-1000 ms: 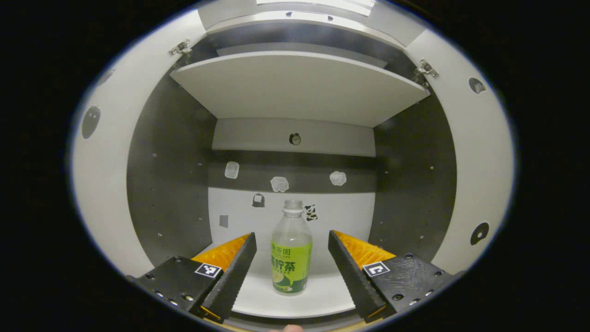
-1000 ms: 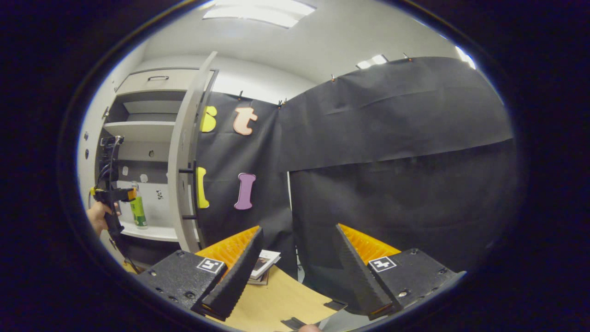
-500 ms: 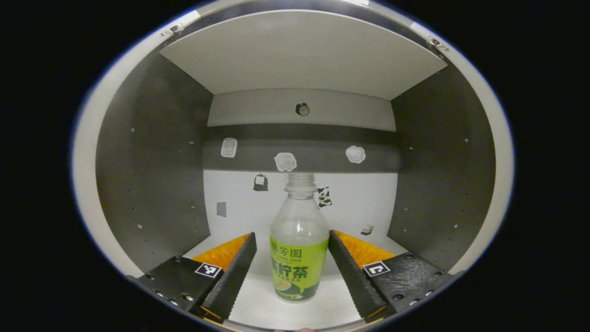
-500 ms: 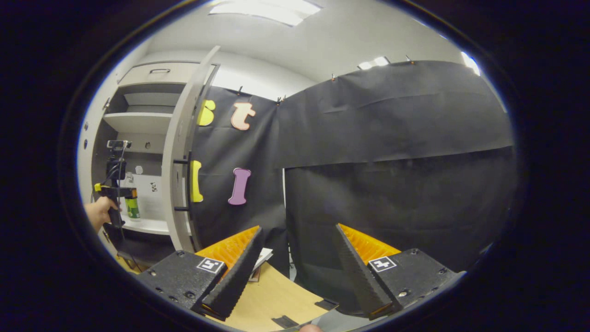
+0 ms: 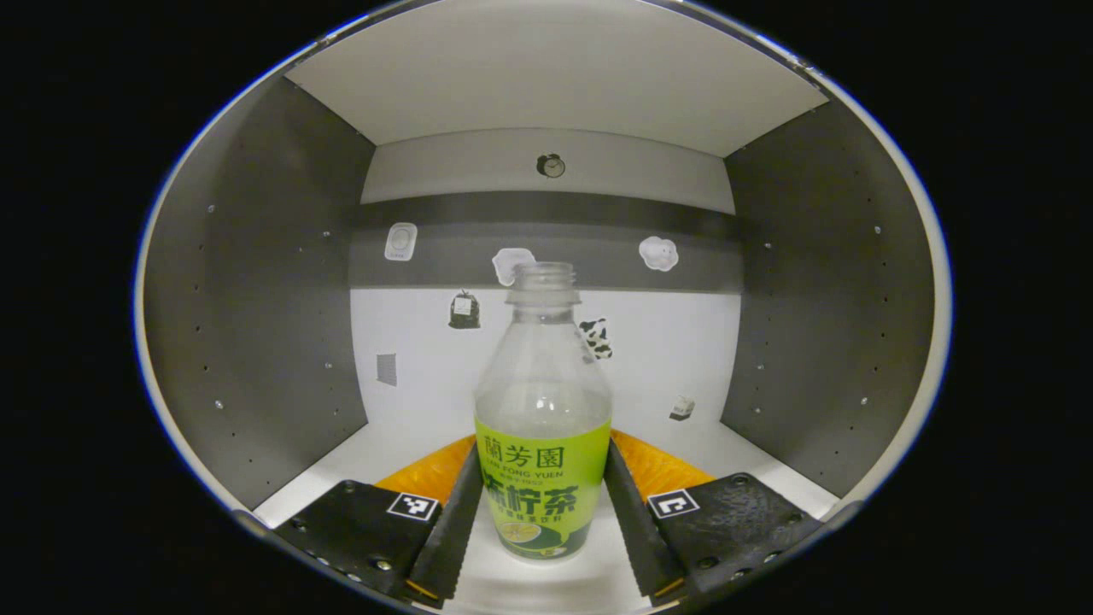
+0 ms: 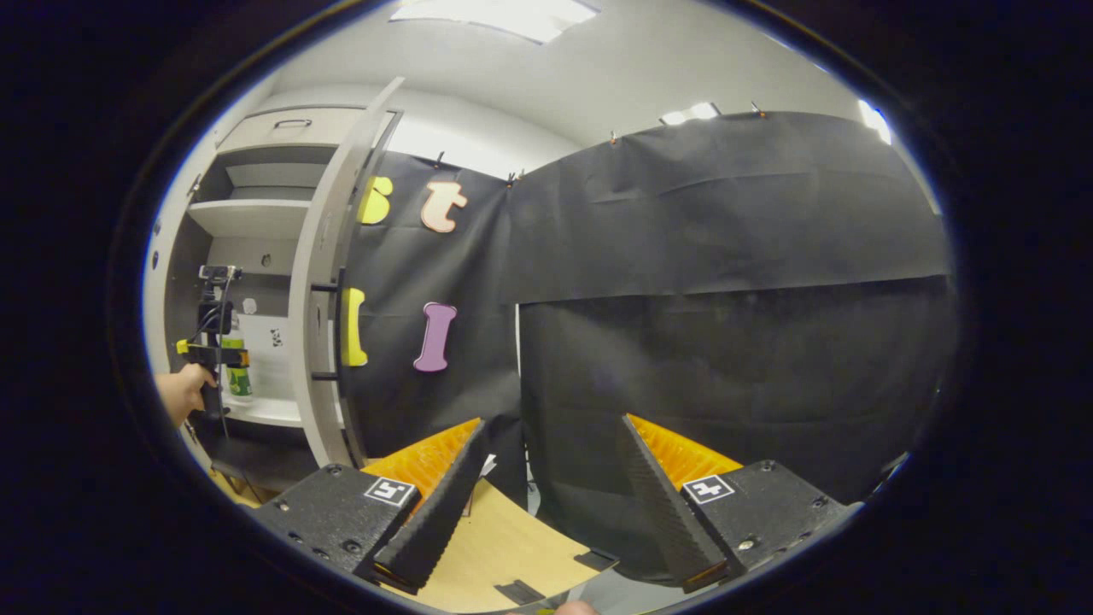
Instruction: Grasp the bottle in the cabinet with the left hand and place it on the coaster, then close the right door with the right hand and the left door with the left hand.
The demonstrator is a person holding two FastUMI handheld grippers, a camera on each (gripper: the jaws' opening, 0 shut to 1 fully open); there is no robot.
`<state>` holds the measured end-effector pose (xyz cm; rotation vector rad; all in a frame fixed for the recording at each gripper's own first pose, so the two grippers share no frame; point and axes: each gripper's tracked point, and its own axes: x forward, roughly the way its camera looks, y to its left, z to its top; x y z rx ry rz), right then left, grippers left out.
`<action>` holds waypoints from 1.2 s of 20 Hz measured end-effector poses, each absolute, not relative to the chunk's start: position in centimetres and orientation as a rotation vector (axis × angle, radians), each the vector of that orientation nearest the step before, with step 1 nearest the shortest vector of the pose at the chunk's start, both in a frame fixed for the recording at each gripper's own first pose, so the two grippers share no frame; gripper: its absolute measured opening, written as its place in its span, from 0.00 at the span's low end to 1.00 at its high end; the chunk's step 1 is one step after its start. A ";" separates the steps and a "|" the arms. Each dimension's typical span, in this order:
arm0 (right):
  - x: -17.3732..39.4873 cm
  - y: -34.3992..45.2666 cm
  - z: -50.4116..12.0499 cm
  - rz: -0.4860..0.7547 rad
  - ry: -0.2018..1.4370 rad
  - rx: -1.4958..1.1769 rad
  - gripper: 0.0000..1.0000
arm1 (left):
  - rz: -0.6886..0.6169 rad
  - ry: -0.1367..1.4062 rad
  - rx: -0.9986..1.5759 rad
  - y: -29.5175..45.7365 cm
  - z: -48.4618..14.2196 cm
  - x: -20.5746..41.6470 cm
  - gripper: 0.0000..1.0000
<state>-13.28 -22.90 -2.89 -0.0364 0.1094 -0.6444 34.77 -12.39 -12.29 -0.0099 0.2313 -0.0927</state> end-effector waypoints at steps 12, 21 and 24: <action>-8.9 -20.6 -4.1 -0.455 0.144 -0.051 0.99 | -0.134 0.078 0.012 -10.8 -7.1 27.0 0.74; -5.6 -15.4 -6.1 -0.246 0.188 -0.094 0.98 | -0.156 0.100 0.012 -9.3 -10.4 17.2 0.74; -5.0 -14.1 -6.7 -0.190 0.202 -0.102 0.99 | -0.143 0.115 0.041 -9.2 -12.0 14.1 0.78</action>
